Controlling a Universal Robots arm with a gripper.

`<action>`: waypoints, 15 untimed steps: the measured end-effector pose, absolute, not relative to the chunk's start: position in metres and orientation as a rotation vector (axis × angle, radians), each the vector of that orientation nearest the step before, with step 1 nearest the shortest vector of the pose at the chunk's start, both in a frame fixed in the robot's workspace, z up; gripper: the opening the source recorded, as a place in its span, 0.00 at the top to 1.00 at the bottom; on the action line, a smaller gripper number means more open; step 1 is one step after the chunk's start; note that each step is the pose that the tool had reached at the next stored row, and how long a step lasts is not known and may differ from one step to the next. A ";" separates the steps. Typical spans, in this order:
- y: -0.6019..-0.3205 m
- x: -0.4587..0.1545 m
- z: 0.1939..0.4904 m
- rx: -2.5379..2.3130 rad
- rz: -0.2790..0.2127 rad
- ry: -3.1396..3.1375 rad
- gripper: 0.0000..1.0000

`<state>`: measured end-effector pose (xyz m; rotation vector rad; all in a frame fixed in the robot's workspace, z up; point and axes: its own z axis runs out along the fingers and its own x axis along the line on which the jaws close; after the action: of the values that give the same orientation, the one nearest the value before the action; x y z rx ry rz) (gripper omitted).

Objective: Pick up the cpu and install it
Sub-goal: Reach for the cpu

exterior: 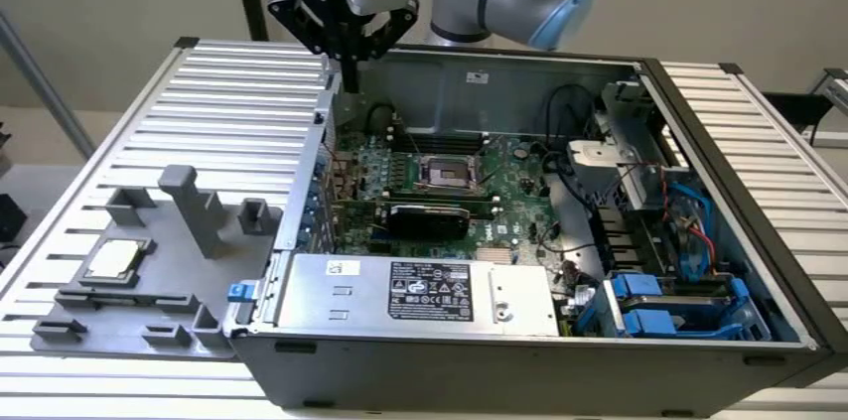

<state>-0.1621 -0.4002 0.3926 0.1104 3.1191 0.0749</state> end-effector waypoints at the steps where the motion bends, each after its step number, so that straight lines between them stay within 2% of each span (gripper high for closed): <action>1: -0.400 -0.167 0.393 0.111 0.075 3.119 0.89; 15: -0.404 -0.230 0.391 0.111 0.075 3.119 0.89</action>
<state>-0.2301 -0.4036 0.3911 0.1106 3.1190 0.0749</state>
